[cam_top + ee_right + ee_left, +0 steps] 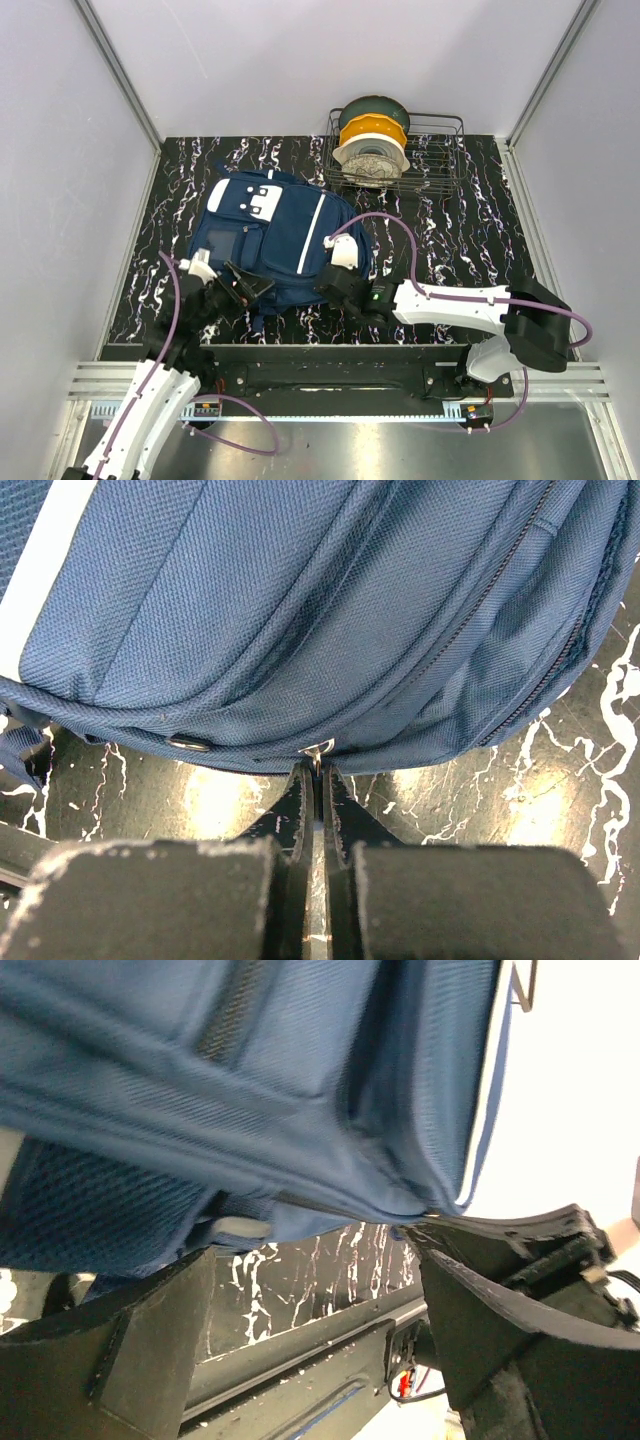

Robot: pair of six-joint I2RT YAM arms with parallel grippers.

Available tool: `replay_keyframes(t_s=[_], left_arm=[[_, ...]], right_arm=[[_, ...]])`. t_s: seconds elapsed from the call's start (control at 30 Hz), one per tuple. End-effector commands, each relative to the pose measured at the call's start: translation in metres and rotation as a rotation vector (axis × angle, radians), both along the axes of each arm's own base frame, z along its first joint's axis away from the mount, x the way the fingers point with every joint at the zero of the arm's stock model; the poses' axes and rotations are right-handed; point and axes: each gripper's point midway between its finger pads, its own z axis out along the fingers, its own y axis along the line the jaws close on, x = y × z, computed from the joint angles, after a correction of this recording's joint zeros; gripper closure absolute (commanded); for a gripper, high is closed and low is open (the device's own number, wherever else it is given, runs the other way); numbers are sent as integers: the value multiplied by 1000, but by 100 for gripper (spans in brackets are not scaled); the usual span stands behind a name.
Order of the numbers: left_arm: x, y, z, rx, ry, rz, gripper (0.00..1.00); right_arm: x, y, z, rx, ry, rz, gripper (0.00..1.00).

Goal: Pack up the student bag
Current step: Zip the student bag at the center of the board.

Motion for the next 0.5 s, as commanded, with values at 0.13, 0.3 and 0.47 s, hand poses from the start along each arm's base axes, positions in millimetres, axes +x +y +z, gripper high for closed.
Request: replay_keyframes(t_s=[0.13,0.3,0.47], left_arm=[[23,9,-7,-105,3,171,28],[47,8,1,-122,-41,204,30],[64,5,-3,-100,-54,209,44]], right_arm=[[3,21,21,100,-5,9,100],[-1,23,23,121,4,20,100],[-7,28,26,139,5,44,100]])
